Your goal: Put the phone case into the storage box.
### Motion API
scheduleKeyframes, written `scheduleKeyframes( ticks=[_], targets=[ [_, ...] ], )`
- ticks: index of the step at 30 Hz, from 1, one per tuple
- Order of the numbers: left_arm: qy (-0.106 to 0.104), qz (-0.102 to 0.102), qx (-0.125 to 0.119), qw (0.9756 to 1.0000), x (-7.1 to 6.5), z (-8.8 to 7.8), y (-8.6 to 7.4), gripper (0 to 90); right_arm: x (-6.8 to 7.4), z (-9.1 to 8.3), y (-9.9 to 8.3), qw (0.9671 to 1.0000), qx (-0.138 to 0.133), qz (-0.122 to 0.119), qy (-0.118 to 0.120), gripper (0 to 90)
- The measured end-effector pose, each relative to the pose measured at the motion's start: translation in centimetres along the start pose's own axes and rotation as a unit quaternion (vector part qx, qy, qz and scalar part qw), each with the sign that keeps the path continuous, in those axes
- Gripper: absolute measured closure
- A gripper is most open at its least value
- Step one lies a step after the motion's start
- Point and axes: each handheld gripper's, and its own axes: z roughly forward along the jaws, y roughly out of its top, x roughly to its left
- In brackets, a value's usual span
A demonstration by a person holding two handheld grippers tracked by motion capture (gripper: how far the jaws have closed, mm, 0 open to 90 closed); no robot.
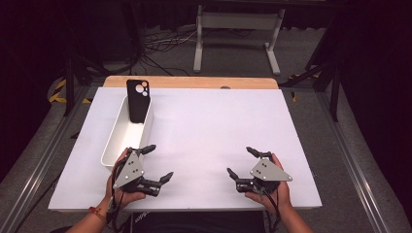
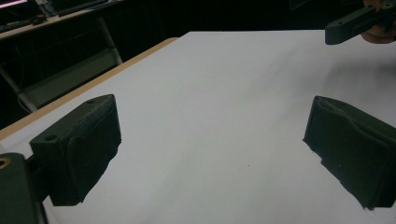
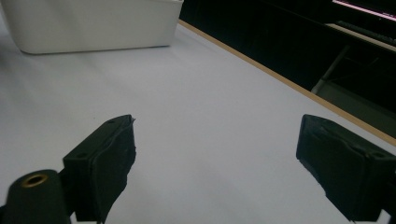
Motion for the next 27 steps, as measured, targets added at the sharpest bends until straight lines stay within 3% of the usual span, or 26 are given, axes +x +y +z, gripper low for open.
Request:
scheduleKeyframes(
  ticks=[17, 20, 27],
  targets=[
    [-0.009, -0.001, 0.011, 0.9999, 0.0, 0.3, -0.1, 4.2, 0.0, 0.1, -0.1, 1.0, 0.002, -0.004, 0.003, 12.5],
    [-0.012, -0.005, 0.016, 0.9998, 0.0, 0.5, -0.4, 4.3, 0.0, 0.3, -0.1, 0.9999, 0.008, -0.006, -0.009, 12.5],
    [-0.015, 0.006, 0.026, 0.9995, -0.3, 1.0, -0.4, 4.3, -0.4, 0.5, -0.4, 0.9998, 0.014, -0.001, -0.012, 12.5]
  ],
)
